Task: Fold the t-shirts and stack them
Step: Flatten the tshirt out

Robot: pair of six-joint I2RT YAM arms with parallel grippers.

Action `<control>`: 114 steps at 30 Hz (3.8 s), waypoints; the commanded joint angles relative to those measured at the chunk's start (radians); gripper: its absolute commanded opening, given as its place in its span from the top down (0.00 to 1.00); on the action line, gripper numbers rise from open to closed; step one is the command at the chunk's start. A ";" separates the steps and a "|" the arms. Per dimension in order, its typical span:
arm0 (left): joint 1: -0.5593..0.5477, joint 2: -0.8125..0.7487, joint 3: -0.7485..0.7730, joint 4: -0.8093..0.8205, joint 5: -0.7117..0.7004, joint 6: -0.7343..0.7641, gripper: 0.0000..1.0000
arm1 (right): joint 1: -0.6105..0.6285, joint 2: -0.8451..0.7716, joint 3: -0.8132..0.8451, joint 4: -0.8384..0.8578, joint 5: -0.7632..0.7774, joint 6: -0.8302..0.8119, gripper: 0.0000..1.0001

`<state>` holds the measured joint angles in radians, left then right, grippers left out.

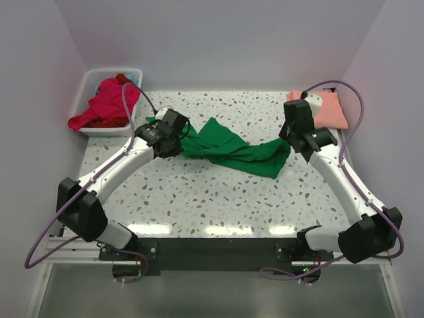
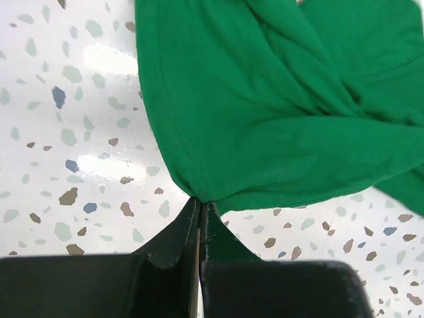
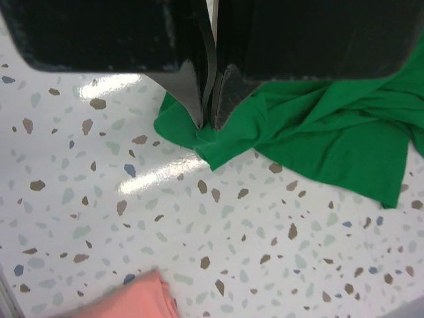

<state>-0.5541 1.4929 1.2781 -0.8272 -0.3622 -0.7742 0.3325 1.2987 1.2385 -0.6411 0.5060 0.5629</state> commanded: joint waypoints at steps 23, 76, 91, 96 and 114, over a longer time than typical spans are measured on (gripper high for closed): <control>0.095 -0.201 0.515 0.131 -0.199 0.188 1.00 | -0.003 -0.036 0.739 -0.083 0.101 -0.290 1.00; 0.169 -0.233 0.509 0.323 -0.242 0.300 1.00 | -0.004 0.122 1.210 0.124 -0.116 -0.528 1.00; 0.169 -0.297 0.549 0.310 -0.241 0.306 1.00 | -0.004 0.011 1.164 0.185 -0.213 -0.498 1.00; 0.169 -0.188 0.632 0.319 -0.279 0.329 1.00 | -0.004 0.060 1.148 0.190 -0.195 -0.503 1.00; 0.172 0.015 0.831 0.330 -0.311 0.388 1.00 | -0.004 0.143 1.168 0.212 -0.161 -0.537 1.00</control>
<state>-0.3920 1.5299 2.0525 -0.5400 -0.6590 -0.4072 0.3328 1.4918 2.3817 -0.4992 0.3237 0.0513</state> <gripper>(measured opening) 0.019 0.022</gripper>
